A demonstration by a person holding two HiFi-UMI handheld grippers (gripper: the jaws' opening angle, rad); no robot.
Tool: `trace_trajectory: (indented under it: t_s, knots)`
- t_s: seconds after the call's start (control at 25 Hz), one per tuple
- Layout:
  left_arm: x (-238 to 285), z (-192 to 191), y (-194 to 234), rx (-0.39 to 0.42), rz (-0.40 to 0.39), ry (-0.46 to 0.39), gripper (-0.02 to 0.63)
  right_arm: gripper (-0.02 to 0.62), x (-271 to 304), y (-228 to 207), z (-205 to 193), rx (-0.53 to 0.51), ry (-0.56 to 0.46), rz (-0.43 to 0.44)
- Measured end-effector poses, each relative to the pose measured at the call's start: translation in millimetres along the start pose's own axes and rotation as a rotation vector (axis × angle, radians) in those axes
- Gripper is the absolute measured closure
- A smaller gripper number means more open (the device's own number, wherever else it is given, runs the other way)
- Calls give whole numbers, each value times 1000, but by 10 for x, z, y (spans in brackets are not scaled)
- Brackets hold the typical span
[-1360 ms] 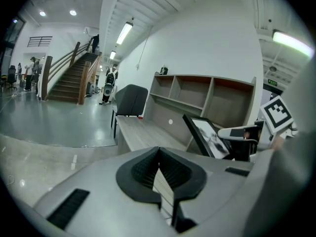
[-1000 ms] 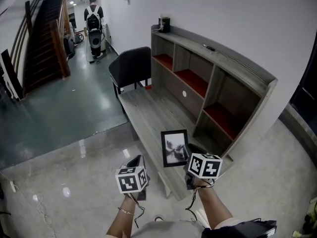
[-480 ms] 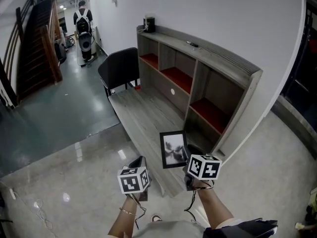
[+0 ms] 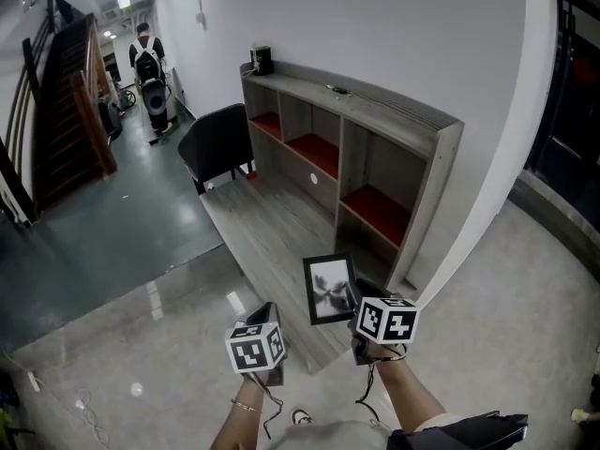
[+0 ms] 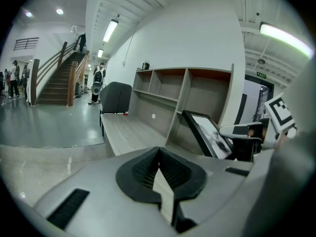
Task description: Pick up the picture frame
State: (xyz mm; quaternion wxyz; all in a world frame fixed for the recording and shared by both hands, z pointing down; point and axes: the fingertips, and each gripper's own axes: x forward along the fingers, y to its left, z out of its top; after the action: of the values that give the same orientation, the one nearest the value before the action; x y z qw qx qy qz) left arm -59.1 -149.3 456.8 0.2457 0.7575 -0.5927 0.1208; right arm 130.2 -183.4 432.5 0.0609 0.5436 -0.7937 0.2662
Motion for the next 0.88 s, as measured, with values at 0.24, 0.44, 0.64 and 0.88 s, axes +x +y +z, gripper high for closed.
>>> trace_trajectory:
  t_s: [0.24,0.44,0.64,0.88]
  knots:
    - [-25,-49,-250,10,1,-6,592,512,-200,-154,-30,4,-6,-1]
    - [-33,-79,-448,30,-3,-9,592,512,-323,-235,-55,10,-11,0]
    - [-4,-76,-552,41,-5,-8,592,512,-372,-288,-67,4,-12,2]
    - [55,-51,-613,49,-5,-12,592,512,-362,-344,-38,3,-17,3]
